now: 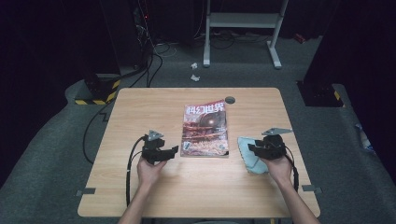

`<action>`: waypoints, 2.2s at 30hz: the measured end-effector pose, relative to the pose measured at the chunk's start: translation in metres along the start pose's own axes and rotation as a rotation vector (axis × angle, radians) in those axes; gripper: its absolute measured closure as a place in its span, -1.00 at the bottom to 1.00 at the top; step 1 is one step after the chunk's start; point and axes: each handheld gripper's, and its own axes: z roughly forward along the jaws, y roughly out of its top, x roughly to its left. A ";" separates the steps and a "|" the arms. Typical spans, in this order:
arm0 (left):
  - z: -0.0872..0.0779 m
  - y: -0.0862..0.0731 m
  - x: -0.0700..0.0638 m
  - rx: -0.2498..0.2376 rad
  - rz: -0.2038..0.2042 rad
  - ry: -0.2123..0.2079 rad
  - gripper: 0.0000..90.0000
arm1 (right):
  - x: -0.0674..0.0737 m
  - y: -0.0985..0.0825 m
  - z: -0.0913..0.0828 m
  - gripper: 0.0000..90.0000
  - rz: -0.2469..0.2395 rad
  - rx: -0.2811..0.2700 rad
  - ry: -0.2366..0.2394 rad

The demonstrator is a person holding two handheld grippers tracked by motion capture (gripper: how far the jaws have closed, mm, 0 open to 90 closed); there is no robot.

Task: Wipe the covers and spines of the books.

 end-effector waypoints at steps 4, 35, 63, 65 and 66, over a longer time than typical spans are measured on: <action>-0.006 -0.002 0.003 -0.016 -0.014 0.000 -0.31 | -0.002 -0.001 -0.002 0.30 0.006 0.000 0.006; -0.047 -0.022 0.024 -0.096 -0.074 0.029 -0.35 | -0.021 -0.027 -0.038 0.29 0.092 -0.095 0.019; -0.058 -0.051 0.038 -0.095 -0.106 0.083 -0.36 | -0.035 -0.061 -0.046 0.28 0.159 -0.101 -0.011; -0.057 -0.052 0.039 -0.089 -0.105 0.089 -0.36 | -0.035 -0.063 -0.045 0.28 0.158 -0.103 -0.014; -0.057 -0.053 0.040 -0.089 -0.102 0.093 -0.36 | -0.036 -0.065 -0.045 0.28 0.160 -0.100 -0.017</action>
